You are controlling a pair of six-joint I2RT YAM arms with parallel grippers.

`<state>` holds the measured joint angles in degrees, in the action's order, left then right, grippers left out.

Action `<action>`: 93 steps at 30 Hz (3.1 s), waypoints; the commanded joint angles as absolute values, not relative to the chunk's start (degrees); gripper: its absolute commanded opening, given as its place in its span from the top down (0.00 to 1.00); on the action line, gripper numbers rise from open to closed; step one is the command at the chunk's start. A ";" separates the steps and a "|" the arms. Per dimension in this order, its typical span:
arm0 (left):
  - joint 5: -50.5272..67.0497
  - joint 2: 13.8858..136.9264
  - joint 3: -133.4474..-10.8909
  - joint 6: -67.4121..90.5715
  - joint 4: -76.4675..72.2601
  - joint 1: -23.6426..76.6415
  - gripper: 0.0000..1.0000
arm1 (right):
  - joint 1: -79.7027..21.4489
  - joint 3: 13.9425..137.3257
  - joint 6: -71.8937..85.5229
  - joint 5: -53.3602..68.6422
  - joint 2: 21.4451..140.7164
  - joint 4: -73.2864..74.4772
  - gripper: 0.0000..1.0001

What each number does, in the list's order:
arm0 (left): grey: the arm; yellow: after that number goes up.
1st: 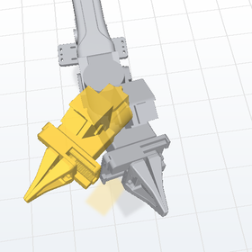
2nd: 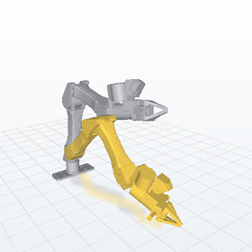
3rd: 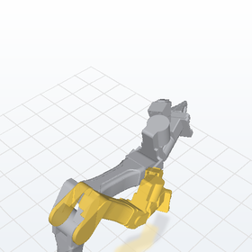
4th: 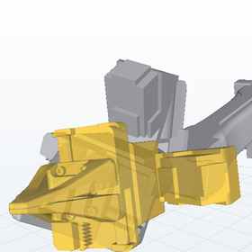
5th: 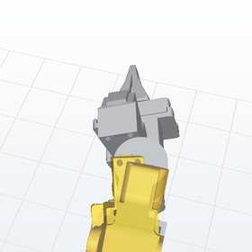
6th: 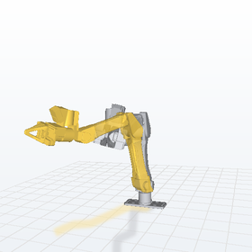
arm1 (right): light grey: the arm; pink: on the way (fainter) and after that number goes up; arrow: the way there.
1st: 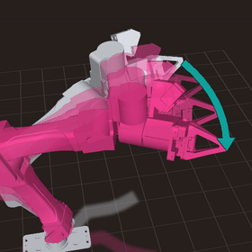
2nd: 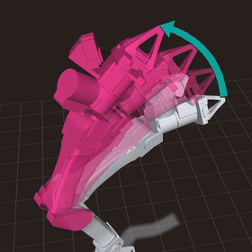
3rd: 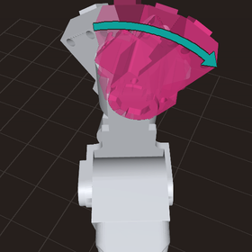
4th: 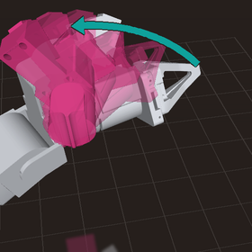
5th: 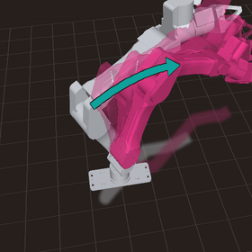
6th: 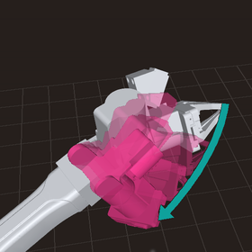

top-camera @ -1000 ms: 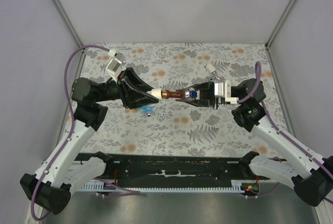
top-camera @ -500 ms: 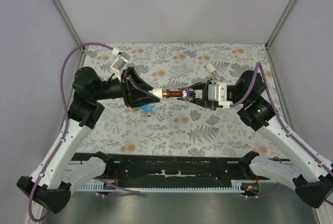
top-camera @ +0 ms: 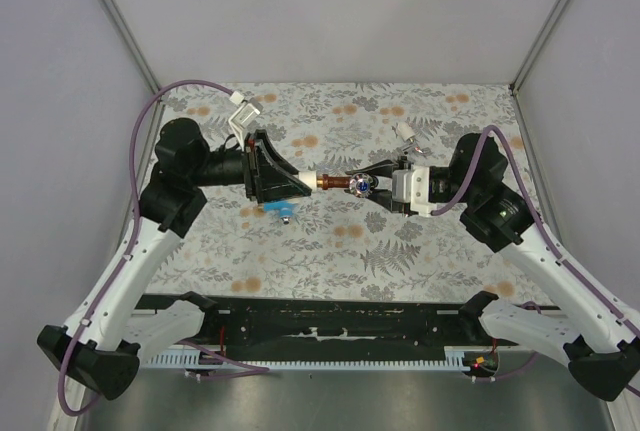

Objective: Install the water faucets

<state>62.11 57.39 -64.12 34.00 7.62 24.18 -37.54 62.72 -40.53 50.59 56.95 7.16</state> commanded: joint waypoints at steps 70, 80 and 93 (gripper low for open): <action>59.50 49.31 -59.16 23.46 -2.89 26.28 0.98 | -40.61 48.17 -10.11 50.45 55.72 -26.63 1.00; 60.38 48.25 -55.73 28.73 -11.42 24.96 0.98 | -40.61 47.20 -10.90 49.22 54.58 -26.10 1.00; 66.27 50.89 -57.48 25.94 -9.50 24.35 0.98 | -40.61 51.06 -15.99 51.41 55.19 -17.23 1.00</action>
